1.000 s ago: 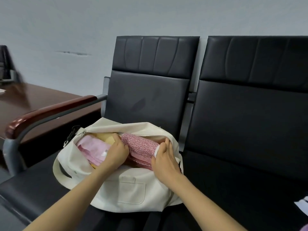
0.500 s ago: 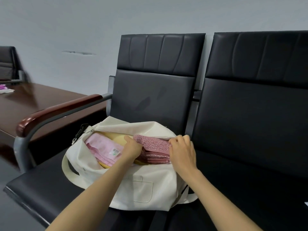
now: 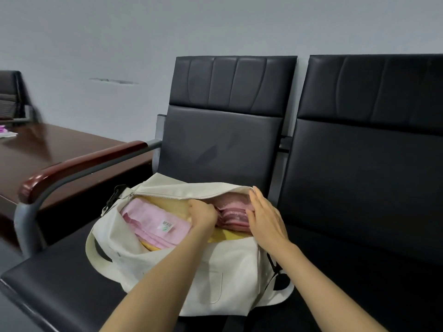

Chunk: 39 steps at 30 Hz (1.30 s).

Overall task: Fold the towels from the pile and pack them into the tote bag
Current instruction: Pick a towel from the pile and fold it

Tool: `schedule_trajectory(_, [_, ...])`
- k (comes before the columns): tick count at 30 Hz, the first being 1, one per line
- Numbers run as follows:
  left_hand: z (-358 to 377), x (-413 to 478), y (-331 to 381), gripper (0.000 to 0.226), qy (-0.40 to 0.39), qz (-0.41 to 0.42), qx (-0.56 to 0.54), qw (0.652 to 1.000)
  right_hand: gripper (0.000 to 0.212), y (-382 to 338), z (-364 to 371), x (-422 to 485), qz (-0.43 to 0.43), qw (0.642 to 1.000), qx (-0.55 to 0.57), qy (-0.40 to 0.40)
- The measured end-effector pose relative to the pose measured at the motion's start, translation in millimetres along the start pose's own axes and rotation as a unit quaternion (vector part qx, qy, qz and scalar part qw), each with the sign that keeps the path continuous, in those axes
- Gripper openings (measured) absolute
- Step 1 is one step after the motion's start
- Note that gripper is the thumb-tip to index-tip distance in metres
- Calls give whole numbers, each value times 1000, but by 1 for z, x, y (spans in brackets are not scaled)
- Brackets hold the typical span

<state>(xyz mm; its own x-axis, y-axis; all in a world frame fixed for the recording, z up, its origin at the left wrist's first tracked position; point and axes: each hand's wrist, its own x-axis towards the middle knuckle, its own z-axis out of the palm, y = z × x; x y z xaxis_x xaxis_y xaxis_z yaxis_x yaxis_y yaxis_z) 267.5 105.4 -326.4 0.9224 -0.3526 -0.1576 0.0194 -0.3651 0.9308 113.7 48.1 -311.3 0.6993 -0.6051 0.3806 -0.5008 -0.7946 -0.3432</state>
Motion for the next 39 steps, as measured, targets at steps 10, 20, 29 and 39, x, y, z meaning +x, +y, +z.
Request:
schedule_trajectory(10, [-45, -35, -9, 10, -128, 253, 319, 904, 37, 24, 0, -6, -65, 994, 15, -86])
schedule_trajectory(20, [-48, 36, -21, 50, -137, 406, 575, 697, 44, 24, 10, 4, -39, 995, -46, -84])
schedule_trajectory(29, [-48, 25, 4, 44, -172, 321, 462, 809, 30, 21, 5, -4, 100, 968, 229, 3])
schedule_trajectory(39, [-20, -145, 29, 50, -243, 382, 296, 841, 35, 63, -101, -115, 161, 966, 201, 5])
